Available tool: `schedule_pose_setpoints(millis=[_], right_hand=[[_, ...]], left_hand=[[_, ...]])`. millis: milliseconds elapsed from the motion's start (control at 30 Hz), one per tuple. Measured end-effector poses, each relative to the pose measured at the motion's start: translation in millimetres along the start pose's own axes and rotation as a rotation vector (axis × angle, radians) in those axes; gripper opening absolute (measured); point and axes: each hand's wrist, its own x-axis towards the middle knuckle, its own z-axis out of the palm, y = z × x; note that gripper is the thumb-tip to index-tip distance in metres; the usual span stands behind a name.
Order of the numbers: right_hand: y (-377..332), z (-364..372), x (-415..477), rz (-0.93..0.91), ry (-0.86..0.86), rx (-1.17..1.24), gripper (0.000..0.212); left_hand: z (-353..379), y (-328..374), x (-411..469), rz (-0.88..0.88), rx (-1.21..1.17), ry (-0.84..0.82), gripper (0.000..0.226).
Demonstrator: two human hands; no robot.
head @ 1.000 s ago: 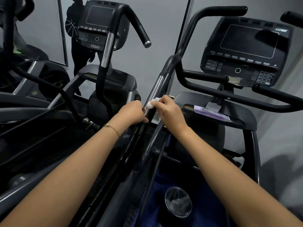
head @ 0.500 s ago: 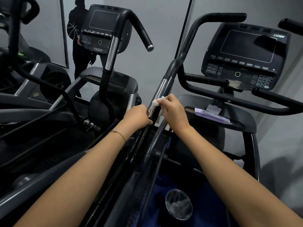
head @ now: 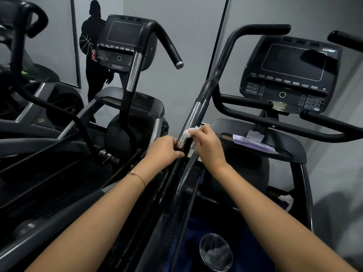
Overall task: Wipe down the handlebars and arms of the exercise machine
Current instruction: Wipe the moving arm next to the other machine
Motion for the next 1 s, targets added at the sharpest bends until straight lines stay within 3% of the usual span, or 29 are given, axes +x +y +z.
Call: schedule_pose_setpoints(millis=[167, 300, 400, 533, 600, 667, 833, 1000], right_hand=[[-2.5, 3.8, -23.8, -0.085, -0.057, -0.009, 0.020], [-2.0, 2.5, -2.6, 0.053, 0.053, 0.063, 0.030], [-10.3, 11.7, -17.2, 0.075, 0.110, 0.050, 0.019], [-12.8, 11.9, -39.7, 0.001, 0.019, 0.074, 0.020], [-12.6, 3.2, -30.2, 0.097, -0.014, 0.179, 0.018], [-17.0, -5.7, -16.8, 0.248, 0.008, 0.365, 0.017], [-35.6, -13.9, 11.4, 0.378, 0.078, 0.633, 0.014], [-45.6, -11.5, 25.7, 0.337, 0.022, 0.696, 0.023]], left_hand=[[10.2, -11.9, -5.9, 0.005, -0.081, 0.088, 0.034], [9.7, -10.2, -7.4, -0.030, -0.116, 0.091, 0.032], [10.0, -10.6, -6.3, -0.044, -0.126, 0.088, 0.034], [6.9, -14.0, -3.7, -0.033, -0.120, 0.030, 0.034], [1.8, -14.3, 0.1, -0.028, -0.130, -0.031, 0.030], [-4.1, -11.2, 2.7, -0.006, -0.241, -0.031, 0.029], [-20.8, 3.5, -1.1, 0.042, -0.910, -0.010, 0.013], [-24.7, 2.4, 8.4, 0.035, -1.030, 0.057, 0.013]])
